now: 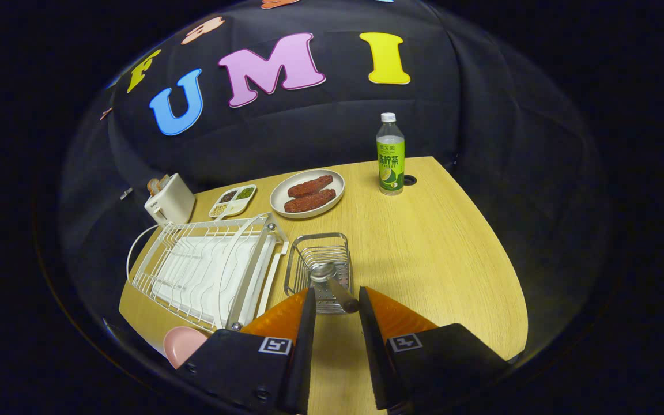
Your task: Take the plate from the dish rack, then take the spoon from the basket and place it into the plate.
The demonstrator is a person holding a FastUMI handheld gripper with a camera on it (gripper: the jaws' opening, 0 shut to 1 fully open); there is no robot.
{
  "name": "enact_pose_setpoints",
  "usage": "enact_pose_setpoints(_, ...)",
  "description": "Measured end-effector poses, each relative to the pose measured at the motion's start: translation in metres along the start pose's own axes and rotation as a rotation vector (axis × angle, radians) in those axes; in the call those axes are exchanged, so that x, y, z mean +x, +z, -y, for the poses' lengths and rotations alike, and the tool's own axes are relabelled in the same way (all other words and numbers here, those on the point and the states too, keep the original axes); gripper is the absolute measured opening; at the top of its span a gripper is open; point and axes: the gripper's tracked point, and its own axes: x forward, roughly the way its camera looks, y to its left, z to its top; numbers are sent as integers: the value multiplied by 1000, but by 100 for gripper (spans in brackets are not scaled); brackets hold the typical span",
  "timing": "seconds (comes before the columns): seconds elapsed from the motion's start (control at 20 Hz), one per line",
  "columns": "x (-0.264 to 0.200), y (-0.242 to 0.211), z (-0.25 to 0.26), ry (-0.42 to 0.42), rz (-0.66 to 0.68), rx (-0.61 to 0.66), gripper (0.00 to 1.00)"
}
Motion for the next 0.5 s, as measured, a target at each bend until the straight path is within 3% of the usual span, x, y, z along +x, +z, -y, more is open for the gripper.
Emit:
enact_pose_setpoints(0.1,7,1,-4,8,0,-37,41)
enact_pose_setpoints(0.2,11,1,-1,-11,-4,-72,24)
enact_pose_setpoints(0.25,12,-1,-3,-9,-12,-78,20)
enact_pose_setpoints(0.5,22,-11,-6,-7,-40,-123,21)
